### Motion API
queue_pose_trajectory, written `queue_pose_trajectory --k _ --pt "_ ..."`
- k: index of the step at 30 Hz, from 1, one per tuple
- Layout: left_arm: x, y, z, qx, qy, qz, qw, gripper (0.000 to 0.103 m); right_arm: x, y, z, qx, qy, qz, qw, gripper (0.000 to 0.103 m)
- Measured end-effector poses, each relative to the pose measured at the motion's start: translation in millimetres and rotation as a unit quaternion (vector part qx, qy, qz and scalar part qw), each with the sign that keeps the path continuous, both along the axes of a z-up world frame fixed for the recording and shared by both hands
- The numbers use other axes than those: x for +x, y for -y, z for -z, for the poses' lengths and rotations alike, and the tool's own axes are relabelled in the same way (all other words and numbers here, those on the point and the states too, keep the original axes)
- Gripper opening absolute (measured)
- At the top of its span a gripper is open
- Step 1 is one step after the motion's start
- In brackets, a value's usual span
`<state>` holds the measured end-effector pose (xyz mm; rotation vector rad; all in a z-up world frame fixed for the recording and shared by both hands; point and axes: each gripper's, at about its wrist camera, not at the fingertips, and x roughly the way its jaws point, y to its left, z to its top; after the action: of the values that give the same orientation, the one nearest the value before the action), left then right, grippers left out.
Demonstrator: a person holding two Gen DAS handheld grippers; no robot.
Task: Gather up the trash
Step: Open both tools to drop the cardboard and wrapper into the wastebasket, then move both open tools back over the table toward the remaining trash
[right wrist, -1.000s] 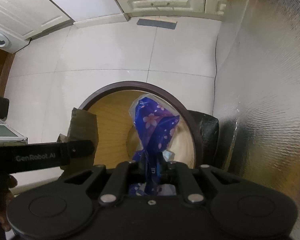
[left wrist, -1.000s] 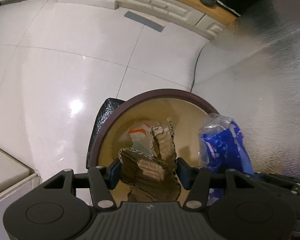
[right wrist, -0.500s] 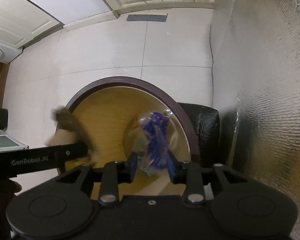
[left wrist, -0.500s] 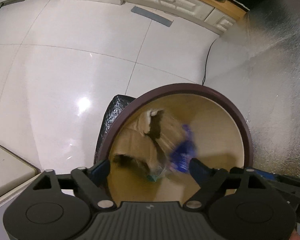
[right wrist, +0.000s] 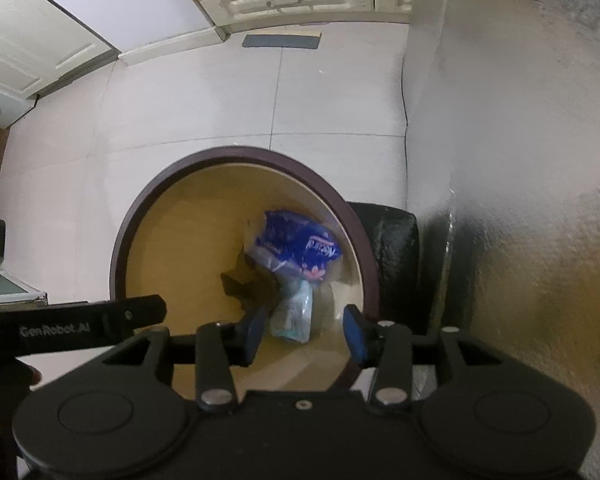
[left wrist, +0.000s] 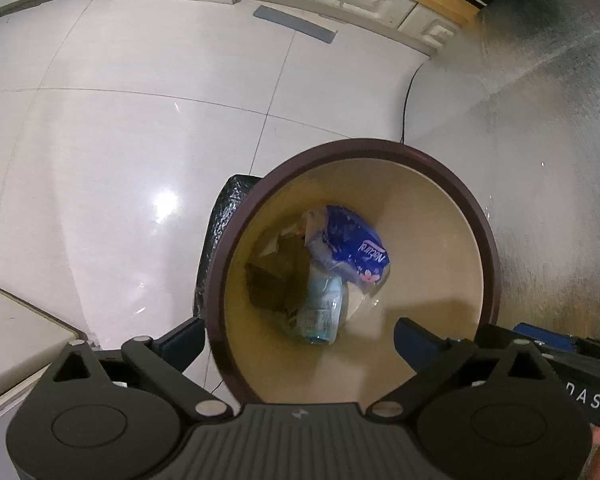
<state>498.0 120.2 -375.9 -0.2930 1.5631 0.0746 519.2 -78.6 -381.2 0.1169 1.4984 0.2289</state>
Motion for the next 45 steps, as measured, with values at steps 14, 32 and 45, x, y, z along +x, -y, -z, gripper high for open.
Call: queue_pose_trajectory --k 14,32,45 --pt "-32 -12 -37 0.005 0.011 0.011 0.9999 0.103 -26 10 -34 -0.026 0.029 -0.006 0.999 0.079" --pt "-80 -25 -102 0.027 0.086 0.028 0.9956 0.103 -73 9 -96 -0.046 0.088 0.011 0.995 0.103" --pt "-150 -42 -169 0.038 0.167 0.042 0.9843 0.103 -154 0 -168 -0.051 0.163 0.027 0.985 0.103"
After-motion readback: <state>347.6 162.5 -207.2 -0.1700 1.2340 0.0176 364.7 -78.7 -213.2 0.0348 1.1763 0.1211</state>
